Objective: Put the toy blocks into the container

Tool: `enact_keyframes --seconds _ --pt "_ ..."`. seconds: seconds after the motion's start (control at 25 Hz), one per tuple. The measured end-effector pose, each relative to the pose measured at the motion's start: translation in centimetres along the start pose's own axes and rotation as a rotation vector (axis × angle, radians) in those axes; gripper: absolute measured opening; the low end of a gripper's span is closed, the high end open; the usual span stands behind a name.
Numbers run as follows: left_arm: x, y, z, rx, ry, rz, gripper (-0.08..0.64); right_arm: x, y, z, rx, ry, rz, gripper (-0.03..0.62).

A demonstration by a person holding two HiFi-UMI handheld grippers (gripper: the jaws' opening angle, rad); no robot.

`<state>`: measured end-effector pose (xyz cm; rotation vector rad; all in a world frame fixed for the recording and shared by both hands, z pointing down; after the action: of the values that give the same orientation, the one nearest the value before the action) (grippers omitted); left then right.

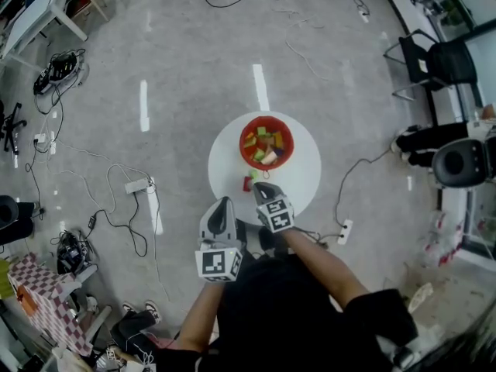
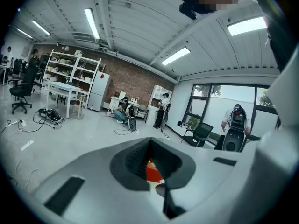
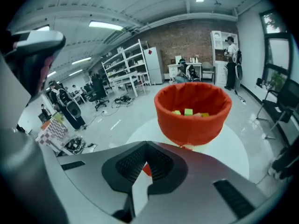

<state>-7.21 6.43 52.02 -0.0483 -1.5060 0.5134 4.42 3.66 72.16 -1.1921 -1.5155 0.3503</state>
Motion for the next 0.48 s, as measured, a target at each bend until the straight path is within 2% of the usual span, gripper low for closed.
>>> enact_keyframes --seconds 0.2,0.36,0.48 --pt "0.0 -0.2 0.1 0.012 -0.003 -0.005 -0.012 3.3 -2.7 0.0 0.013 -0.006 0.098 0.000" --pt "0.6 -0.2 0.3 0.025 0.002 0.018 -0.012 5.5 -4.3 -0.1 0.042 -0.024 0.177 0.081" --pt "1.0 -0.1 0.5 0.025 0.009 0.028 -0.012 7.4 -5.3 -0.5 0.064 -0.055 0.245 0.104"
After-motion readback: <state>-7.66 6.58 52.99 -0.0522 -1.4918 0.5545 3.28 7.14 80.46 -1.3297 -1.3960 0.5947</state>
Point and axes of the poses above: the fingertips, and each gripper's own axes: y backward along the fingers, z to its left, x out of its underside, the point moved 2 cm from there along y, backward along the fingers, and after that the axes turned 13 degrees about -y, right-handed, at the moved point
